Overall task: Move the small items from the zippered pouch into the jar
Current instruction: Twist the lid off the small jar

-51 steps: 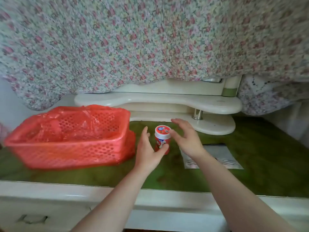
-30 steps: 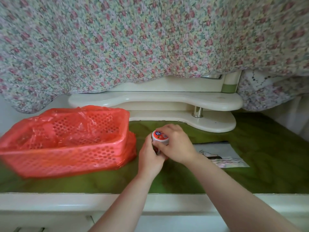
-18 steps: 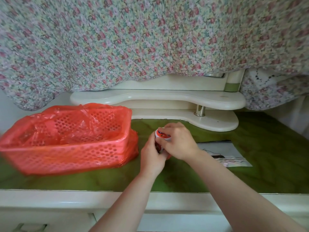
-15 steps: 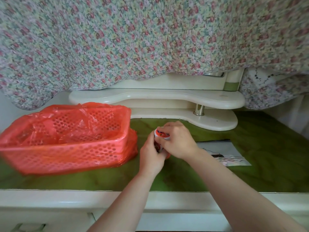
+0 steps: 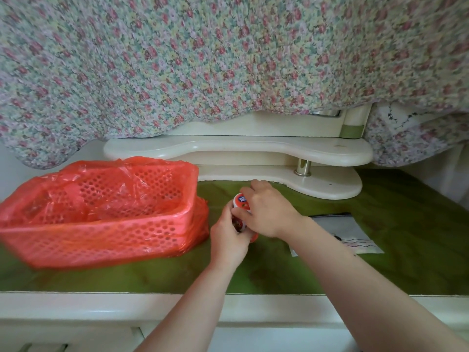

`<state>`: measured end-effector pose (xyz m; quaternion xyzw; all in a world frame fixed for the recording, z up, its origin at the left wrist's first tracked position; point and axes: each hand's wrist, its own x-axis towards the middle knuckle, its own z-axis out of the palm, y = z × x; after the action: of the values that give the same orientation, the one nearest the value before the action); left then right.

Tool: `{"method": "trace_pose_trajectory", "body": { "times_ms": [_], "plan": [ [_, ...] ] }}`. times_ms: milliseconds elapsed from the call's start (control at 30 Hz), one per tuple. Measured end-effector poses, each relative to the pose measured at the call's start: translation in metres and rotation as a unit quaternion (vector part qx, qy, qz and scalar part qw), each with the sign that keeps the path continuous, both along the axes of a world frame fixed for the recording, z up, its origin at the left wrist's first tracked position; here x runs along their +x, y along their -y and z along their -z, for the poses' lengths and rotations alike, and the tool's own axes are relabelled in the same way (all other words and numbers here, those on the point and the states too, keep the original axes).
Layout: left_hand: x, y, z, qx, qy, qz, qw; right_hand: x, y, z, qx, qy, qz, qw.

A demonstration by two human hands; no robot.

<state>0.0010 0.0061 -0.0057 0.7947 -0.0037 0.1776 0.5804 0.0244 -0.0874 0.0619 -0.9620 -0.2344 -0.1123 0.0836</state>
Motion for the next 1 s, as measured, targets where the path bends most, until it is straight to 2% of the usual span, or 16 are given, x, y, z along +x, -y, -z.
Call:
{"method": "trace_pose_trajectory", "body": {
  "times_ms": [167, 200, 267, 300, 333, 400, 467, 533, 600, 633, 667, 733, 833, 867, 933, 1000],
  "plan": [
    [0.001, 0.000, 0.002, 0.006, 0.006, -0.008, 1.000, 0.001, 0.004, 0.001, 0.044, 0.062, -0.021, 0.997],
    [0.001, 0.000, 0.002, 0.005, 0.009, -0.010, 1.000, 0.002, 0.005, 0.000, 0.091, 0.057, -0.016, 0.994],
    [0.001, 0.002, 0.002, -0.005, 0.014, -0.011, 1.000, 0.006, 0.009, -0.003, 0.260, 0.015, 0.011, 0.965],
    [0.002, 0.002, 0.002, -0.008, 0.017, -0.013, 1.000, 0.011, 0.011, -0.004, 0.361, -0.024, 0.034, 0.932],
    [0.002, 0.003, 0.003, -0.006, 0.021, -0.015, 1.000, 0.015, 0.014, -0.005, 0.461, -0.082, 0.064, 0.881],
    [0.004, 0.003, 0.004, 0.003, 0.032, -0.024, 0.999, 0.026, 0.020, -0.004, 0.628, -0.217, 0.129, 0.736],
    [0.004, 0.002, 0.005, 0.010, 0.035, -0.031, 0.999, 0.035, 0.026, 0.003, 0.720, -0.310, 0.160, 0.600],
    [0.005, 0.002, 0.006, 0.016, 0.037, -0.035, 0.999, 0.045, 0.030, 0.015, 0.756, -0.354, 0.170, 0.523],
    [0.006, 0.002, 0.008, 0.023, 0.040, -0.037, 0.998, 0.052, 0.031, 0.026, 0.764, -0.377, 0.177, 0.493],
    [0.006, 0.002, 0.008, 0.025, 0.038, -0.037, 0.998, 0.055, 0.029, 0.028, 0.754, -0.381, 0.185, 0.502],
    [0.006, 0.002, 0.008, 0.026, 0.036, -0.039, 0.998, 0.058, 0.027, 0.030, 0.734, -0.380, 0.197, 0.527],
    [0.006, 0.002, 0.008, 0.022, 0.031, -0.042, 0.998, 0.061, 0.023, 0.031, 0.682, -0.360, 0.218, 0.599],
    [0.006, 0.002, 0.007, 0.018, 0.029, -0.043, 0.998, 0.070, 0.015, 0.034, 0.521, -0.313, 0.229, 0.761],
    [0.006, 0.002, 0.007, 0.019, 0.030, -0.043, 0.998, 0.073, 0.012, 0.035, 0.466, -0.291, 0.232, 0.803],
    [0.006, 0.002, 0.007, 0.016, 0.030, -0.043, 0.999, 0.075, 0.007, 0.033, 0.385, -0.257, 0.230, 0.856],
    [0.006, 0.002, 0.007, 0.008, 0.031, -0.040, 0.999, 0.079, 0.003, 0.033, 0.324, -0.243, 0.216, 0.889]
  ]
}}
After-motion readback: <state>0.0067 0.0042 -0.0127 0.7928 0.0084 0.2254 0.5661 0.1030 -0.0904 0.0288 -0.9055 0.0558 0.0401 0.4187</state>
